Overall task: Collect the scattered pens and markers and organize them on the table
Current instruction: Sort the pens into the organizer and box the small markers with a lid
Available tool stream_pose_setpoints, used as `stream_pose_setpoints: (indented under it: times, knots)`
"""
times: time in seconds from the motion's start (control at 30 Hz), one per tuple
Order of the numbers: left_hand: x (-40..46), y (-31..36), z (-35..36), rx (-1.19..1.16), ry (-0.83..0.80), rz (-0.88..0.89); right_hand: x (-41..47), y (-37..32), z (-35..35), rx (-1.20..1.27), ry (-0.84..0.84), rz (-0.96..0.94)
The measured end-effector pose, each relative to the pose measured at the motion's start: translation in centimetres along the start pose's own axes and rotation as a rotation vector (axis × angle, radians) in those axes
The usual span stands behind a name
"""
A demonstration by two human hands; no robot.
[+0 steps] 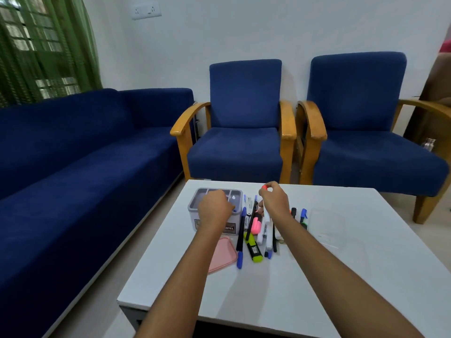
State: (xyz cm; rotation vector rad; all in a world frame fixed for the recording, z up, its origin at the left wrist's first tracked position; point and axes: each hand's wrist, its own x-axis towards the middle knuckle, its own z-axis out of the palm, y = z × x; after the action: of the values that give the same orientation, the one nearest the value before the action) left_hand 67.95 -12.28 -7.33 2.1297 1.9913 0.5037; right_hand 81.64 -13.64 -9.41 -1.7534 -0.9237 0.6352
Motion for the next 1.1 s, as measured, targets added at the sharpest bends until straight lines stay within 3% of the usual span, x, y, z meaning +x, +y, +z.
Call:
stream_pose_setpoints:
  times: [0.1,0.17,0.27,0.33,0.4,0.5,0.63,0.73,0.87,0.97,1.1]
  knots:
    - [-1.5,-0.2,0.0,-0.072,0.286,0.011,0.2,-0.2,-1.0,0.024,0.066,-0.004]
    - [-2.5,-0.4,0.5,-0.267,0.443,0.099,0.3,-0.2,-1.5,-0.024,0.078,-0.011]
    - [-4.2,-0.6,2.5,-0.439,0.41,0.355,-0.1,-0.3,-1.5,-0.273,-0.034,-0.029]
    - [-5.3,-0.7,4.2,-0.393,0.37,0.506,-0.6,-0.2,-1.6,-0.522,-0.101,-0.051]
    - [-6.1,-0.9,5.9,-0.34,0.377,0.544,-1.1,0.1,-2.0,-0.753,-0.075,-0.085]
    - [-7.1,-1.1,7.1,-0.3,0.323,0.353,-1.7,1.2,-2.8,-1.0,-0.005,-0.087]
    - [-8.2,-1.6,6.7,-0.197,0.215,0.088,-2.2,2.3,-2.9,-1.049,0.048,-0.105]
    - [-8.5,-1.9,6.6,-0.104,0.111,0.03,-2.3,2.1,-2.3,-0.974,0.096,-0.262]
    - [-8.2,-1.8,6.4,-0.082,0.036,0.004,-1.8,1.2,0.0,-0.807,-0.037,-0.373]
    - [-8.0,-1.3,6.2,-0.059,-0.013,-0.012,-1.5,1.3,1.7,-0.87,-0.124,-0.374]
    - [-8.0,-1.7,6.4,-0.142,0.006,-0.044,-0.8,1.9,2.5,-0.966,-0.071,-0.342]
